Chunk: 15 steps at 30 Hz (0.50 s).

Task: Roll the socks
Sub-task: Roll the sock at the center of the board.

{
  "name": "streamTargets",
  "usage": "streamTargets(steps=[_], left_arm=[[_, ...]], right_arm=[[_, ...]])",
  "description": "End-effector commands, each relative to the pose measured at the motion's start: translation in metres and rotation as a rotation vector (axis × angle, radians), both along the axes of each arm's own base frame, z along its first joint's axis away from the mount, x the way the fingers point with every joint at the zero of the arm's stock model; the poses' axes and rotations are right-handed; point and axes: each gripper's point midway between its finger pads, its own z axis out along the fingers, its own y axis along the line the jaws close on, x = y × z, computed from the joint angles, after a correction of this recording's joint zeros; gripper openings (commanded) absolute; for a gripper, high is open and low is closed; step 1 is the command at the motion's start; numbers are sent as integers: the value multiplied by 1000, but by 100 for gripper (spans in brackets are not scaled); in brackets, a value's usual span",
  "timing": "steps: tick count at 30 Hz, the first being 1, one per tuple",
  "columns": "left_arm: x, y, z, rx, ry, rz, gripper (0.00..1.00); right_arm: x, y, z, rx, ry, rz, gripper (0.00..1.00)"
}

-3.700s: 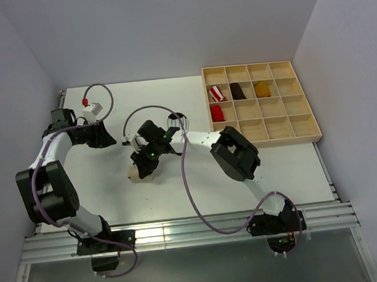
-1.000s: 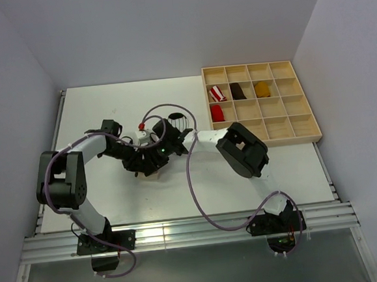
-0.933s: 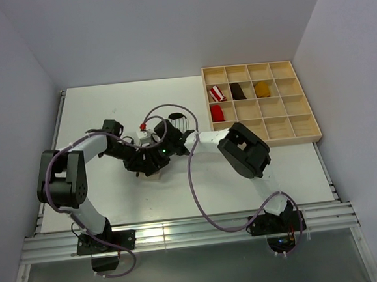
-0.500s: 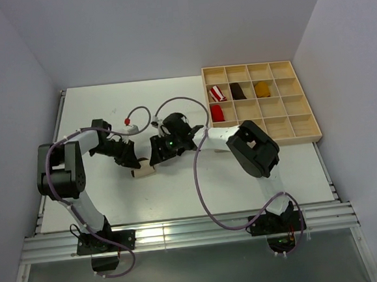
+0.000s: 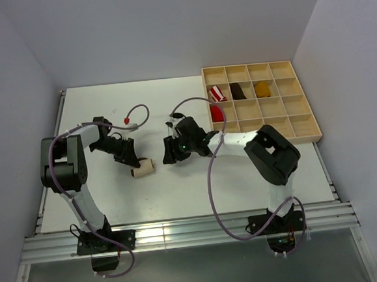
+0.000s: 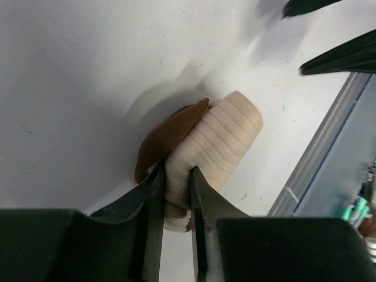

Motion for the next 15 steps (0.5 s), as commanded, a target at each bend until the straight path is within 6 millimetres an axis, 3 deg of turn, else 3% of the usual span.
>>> streamTargets(steps=[1, 7, 11, 15], left_arm=[[-1, 33, -40, 209, 46, -39, 0], [-7, 31, -43, 191, 161, -61, 0], [-7, 33, -46, 209, 183, -60, 0], [-12, 35, -48, 216, 211, -74, 0]], right_arm=[[26, -4, 56, 57, -269, -46, 54], [23, -12, 70, -26, -473, -29, 54], [13, -1, 70, -131, -616, 33, 54], [-13, 27, 55, -268, -786, 177, 56]])
